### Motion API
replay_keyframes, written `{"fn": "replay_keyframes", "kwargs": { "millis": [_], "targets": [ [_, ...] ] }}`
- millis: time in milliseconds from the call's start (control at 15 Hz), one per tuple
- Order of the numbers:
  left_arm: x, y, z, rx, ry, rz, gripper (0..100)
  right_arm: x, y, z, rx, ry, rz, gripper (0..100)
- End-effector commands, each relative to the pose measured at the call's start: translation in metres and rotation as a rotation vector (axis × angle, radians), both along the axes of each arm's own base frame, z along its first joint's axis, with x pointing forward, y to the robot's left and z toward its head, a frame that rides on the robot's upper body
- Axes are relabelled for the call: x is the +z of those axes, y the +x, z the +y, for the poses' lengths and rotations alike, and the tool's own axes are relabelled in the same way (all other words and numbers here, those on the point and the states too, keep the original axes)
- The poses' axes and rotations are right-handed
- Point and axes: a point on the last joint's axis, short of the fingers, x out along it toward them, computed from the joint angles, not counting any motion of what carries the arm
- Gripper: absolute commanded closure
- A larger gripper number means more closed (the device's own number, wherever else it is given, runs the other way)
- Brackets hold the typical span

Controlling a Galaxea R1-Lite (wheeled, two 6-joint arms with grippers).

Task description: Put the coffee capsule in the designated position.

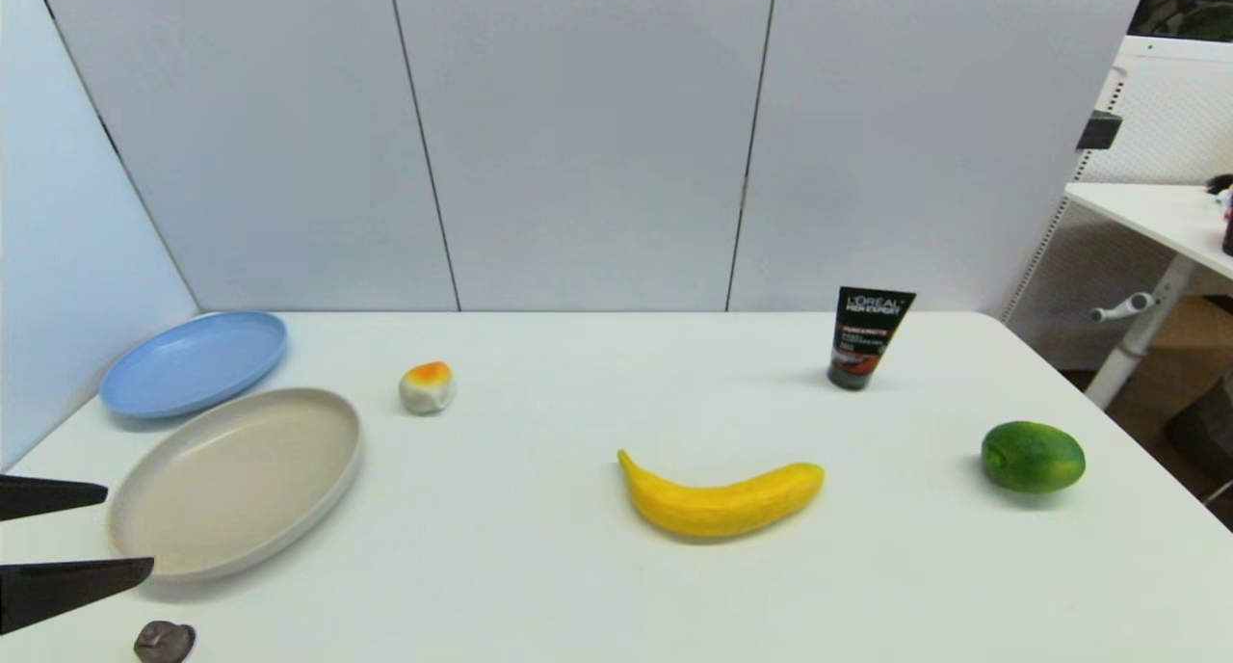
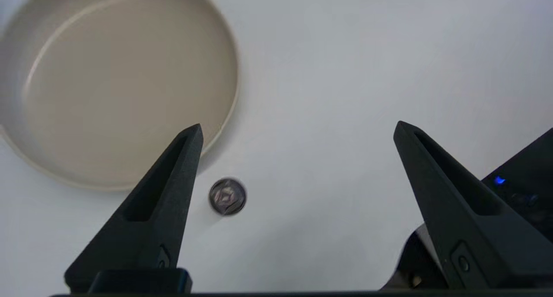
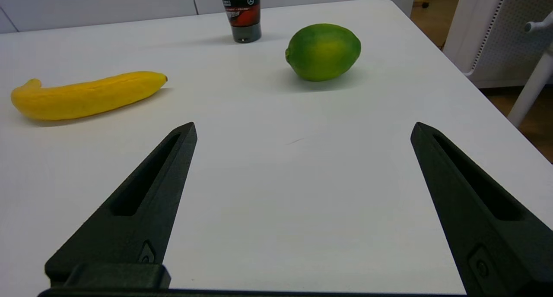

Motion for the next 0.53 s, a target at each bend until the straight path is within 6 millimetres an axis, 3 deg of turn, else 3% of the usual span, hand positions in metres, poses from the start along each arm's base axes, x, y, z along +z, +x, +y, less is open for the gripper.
{"fn": "replay_keyframes", "kwargs": {
  "millis": [67,267,533],
  "targets": [
    [0.028,-0.033,-0.035,0.202,-0.041,-0.241,0,0.0,0.0,0.0,0.0,0.001,0.001,0],
    [-0.005,-0.046,-0.037,0.319,-0.027,-0.457,0,0.0,0.0,0.0,0.0,0.001,0.001,0],
    [-0.074,-0.079,-0.035,0.442,-0.003,-0.637,0,0.0,0.0,0.0,0.0,0.001,0.001,0]
  ]
}}
